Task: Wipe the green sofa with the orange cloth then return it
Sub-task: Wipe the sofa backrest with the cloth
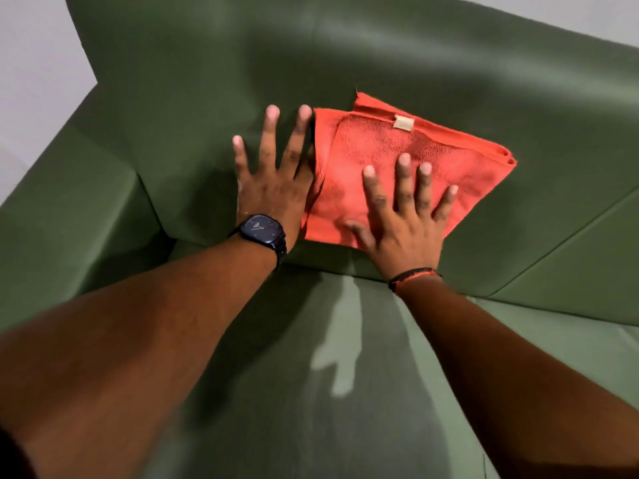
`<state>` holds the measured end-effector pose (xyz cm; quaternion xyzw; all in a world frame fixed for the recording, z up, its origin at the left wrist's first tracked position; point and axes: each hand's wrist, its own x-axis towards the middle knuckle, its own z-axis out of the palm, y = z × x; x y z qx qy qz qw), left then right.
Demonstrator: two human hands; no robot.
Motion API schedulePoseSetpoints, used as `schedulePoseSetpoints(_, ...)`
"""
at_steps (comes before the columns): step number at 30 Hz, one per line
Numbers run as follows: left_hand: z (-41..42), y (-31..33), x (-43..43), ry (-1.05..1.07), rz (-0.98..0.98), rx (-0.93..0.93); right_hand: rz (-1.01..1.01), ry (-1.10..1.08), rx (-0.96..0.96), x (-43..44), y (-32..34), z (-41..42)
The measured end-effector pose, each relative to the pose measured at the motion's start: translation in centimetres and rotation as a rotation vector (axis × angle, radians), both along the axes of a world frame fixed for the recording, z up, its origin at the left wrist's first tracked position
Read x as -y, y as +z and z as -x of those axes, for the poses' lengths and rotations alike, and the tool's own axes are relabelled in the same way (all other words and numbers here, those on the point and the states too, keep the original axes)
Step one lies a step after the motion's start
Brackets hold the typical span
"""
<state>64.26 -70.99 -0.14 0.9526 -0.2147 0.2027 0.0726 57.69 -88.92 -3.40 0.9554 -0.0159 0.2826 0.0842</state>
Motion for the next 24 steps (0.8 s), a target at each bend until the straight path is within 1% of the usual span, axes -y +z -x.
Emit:
schedulePoseSetpoints(2,0.0,-0.1,0.0,0.02,-0.029,0.016,-0.026,-0.071,0.058,1.4,0.3,0.1)
schedulePoseSetpoints(4,0.0,-0.3,0.2,0.049,-0.058,0.047,-0.103,-0.171,0.1,1.2,0.4,-0.1)
schedulePoseSetpoints(6,0.0,-0.3,0.3,0.07,-0.076,0.082,-0.151,-0.196,0.095,-0.3,0.3,-0.5)
schedulePoseSetpoints(8,-0.1,-0.1,0.3,0.059,-0.057,0.046,-0.118,-0.114,0.059,-1.5,-0.1,-0.7)
schedulePoseSetpoints(11,-0.2,0.0,0.0,0.005,0.006,-0.059,0.096,0.071,0.029,-1.3,-1.0,-0.2)
schedulePoseSetpoints(12,0.0,0.1,0.0,-0.001,0.012,-0.071,0.134,0.101,0.033,-1.1,-1.0,0.0)
schedulePoseSetpoints(14,0.2,0.4,0.0,-0.007,0.002,-0.082,0.121,0.138,0.046,-0.9,-0.8,0.3)
schedulePoseSetpoints(16,0.1,0.4,-0.3,-0.004,-0.028,-0.092,0.028,0.17,0.03,-1.2,-0.2,0.5)
schedulePoseSetpoints(17,0.1,0.3,-0.4,0.006,-0.05,-0.095,-0.049,0.18,0.009,-1.6,0.3,0.7)
schedulePoseSetpoints(18,0.2,0.4,-0.4,0.016,-0.068,-0.099,-0.169,0.188,-0.021,-2.1,0.7,0.9)
schedulePoseSetpoints(19,0.5,0.6,-0.4,0.023,-0.071,-0.1,-0.346,0.196,-0.05,-2.6,1.2,1.1)
schedulePoseSetpoints(20,0.8,0.8,-0.2,0.035,-0.056,-0.103,-0.575,0.211,-0.074,-3.2,1.7,1.4)
schedulePoseSetpoints(21,1.1,1.0,0.0,0.057,-0.029,-0.115,-0.849,0.236,-0.082,-3.9,2.1,1.9)
schedulePoseSetpoints(22,1.5,1.2,0.3,0.083,-0.002,-0.124,-1.162,0.259,-0.064,-4.2,2.6,2.6)
schedulePoseSetpoints(24,2.3,1.5,0.9,0.121,-0.006,-0.146,-1.748,0.279,0.016,-3.9,3.9,4.7)
